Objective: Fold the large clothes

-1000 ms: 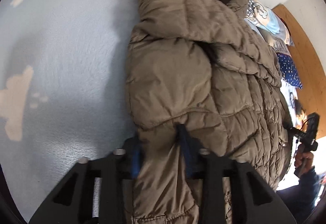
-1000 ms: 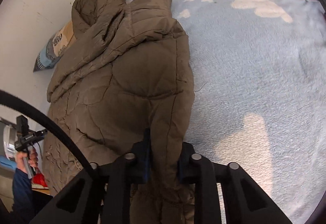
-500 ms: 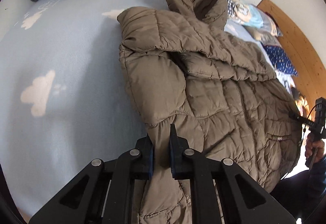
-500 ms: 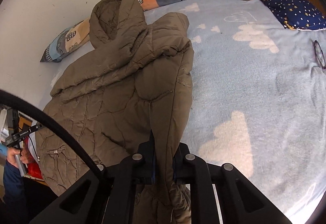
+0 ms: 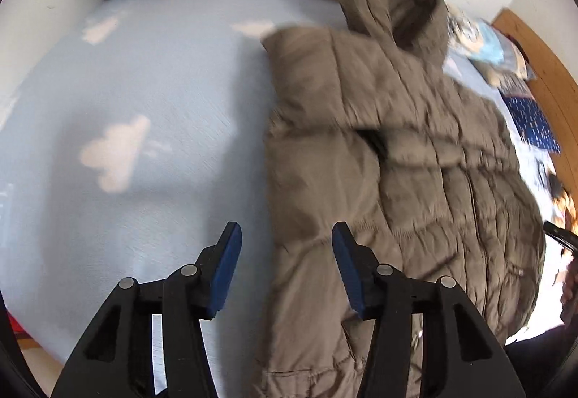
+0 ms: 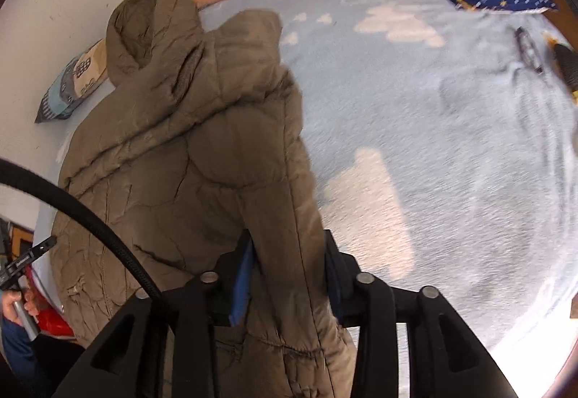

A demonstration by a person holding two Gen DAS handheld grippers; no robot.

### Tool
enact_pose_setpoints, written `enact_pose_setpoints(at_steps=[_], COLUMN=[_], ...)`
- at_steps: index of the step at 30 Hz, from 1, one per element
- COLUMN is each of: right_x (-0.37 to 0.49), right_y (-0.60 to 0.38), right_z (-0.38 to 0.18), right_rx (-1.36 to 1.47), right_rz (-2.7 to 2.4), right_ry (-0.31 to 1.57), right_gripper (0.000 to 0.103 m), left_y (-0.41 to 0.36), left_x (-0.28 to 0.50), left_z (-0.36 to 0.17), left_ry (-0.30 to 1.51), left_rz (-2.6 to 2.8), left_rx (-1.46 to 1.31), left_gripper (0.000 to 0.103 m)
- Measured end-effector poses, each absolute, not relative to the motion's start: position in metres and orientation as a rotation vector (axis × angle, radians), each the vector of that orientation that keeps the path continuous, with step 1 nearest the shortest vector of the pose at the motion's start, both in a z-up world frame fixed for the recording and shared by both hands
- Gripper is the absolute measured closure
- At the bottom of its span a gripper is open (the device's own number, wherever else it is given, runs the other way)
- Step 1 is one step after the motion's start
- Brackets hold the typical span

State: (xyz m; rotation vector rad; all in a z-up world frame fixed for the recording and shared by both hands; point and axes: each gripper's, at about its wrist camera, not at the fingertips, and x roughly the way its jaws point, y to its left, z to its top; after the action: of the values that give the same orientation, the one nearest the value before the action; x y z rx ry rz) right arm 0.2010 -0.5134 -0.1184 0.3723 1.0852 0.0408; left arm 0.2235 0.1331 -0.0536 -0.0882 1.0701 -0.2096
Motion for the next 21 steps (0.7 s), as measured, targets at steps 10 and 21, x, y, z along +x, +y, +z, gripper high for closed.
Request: enact_pose_setpoints(at_steps=[10,21], right_x=[0.239,0.369], right_y=[-0.459,-0.363], right_z=[-0.039,-0.083], right_rx=[0.228,0.099], right_rz=[0.129,0.236], right_ry=[0.799,0.935], right_gripper=[0.067,0.079], left_y=[0.052,0.005], left_x=[0.316,0.413], left_z=[0.026,-0.05], left_ry=[0.882,1.01], left_rz=[-0.289,-0.256], left_rx=[-0.022,0.057], left_gripper=[0.05,0.05])
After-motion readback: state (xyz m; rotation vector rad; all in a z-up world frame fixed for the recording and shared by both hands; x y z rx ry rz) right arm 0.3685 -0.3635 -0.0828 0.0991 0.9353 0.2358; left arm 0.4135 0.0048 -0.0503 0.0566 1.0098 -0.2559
